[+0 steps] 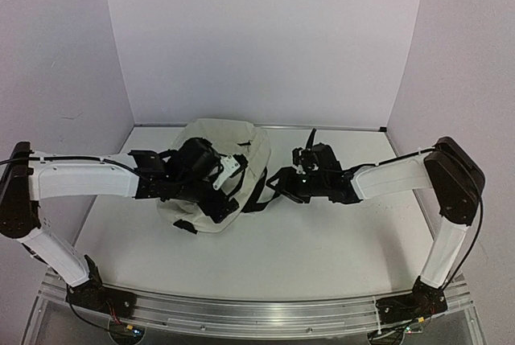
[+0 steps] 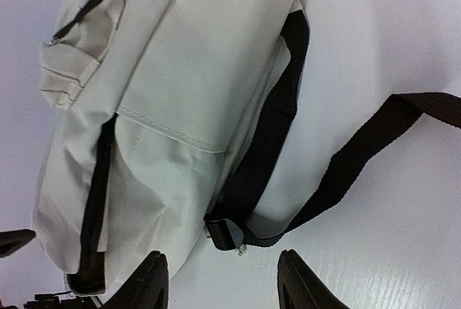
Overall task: Pack the student bag
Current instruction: Zip the student bag at the center of the board.
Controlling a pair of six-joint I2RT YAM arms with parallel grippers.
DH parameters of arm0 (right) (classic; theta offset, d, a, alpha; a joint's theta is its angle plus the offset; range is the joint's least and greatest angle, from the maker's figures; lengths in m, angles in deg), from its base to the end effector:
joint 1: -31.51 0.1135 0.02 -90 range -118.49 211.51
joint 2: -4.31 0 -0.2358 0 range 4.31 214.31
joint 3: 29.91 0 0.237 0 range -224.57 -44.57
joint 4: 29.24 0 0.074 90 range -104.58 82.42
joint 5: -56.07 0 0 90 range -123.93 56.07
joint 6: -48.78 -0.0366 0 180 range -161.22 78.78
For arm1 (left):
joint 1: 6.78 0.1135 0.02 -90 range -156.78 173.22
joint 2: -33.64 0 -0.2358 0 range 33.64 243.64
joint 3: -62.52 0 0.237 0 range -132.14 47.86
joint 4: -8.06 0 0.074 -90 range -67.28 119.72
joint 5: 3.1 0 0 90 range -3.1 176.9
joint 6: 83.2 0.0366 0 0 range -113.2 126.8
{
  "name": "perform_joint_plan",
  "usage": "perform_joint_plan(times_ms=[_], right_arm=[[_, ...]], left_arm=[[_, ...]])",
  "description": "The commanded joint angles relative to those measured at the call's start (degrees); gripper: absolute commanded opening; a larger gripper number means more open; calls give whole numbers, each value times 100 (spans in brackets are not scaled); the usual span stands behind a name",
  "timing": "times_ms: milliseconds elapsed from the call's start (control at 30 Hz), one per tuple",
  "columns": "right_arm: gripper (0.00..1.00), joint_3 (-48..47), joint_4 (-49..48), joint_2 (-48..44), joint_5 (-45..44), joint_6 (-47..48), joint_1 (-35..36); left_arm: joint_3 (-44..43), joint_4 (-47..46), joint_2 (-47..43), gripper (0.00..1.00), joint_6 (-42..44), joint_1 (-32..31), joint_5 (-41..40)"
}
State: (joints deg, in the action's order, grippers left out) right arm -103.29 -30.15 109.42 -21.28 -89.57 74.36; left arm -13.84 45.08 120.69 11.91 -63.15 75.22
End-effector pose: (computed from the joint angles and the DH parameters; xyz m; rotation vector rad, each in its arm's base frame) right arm 0.2711 0.2624 0.1603 -0.0346 2.3277 1.1228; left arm 0.1804 -0.2579 0.2238 1.1388 2.0995 -0.1792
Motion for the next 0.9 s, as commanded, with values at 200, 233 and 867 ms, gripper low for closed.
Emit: perform_joint_plan(times_ms=[200, 233, 867], right_arm=[[51, 82, -350, -347, -63, -168, 30], [51, 77, -358, -343, -49, -166, 30], [49, -328, -548, 69, 528, -62, 39]], left_arm=[[-169, -265, 900, 93, 441, -129, -2938], [-183, -282, 853, 89, 410, -129, -2915], [43, -235, -222, 35, -85, 37, -2035]])
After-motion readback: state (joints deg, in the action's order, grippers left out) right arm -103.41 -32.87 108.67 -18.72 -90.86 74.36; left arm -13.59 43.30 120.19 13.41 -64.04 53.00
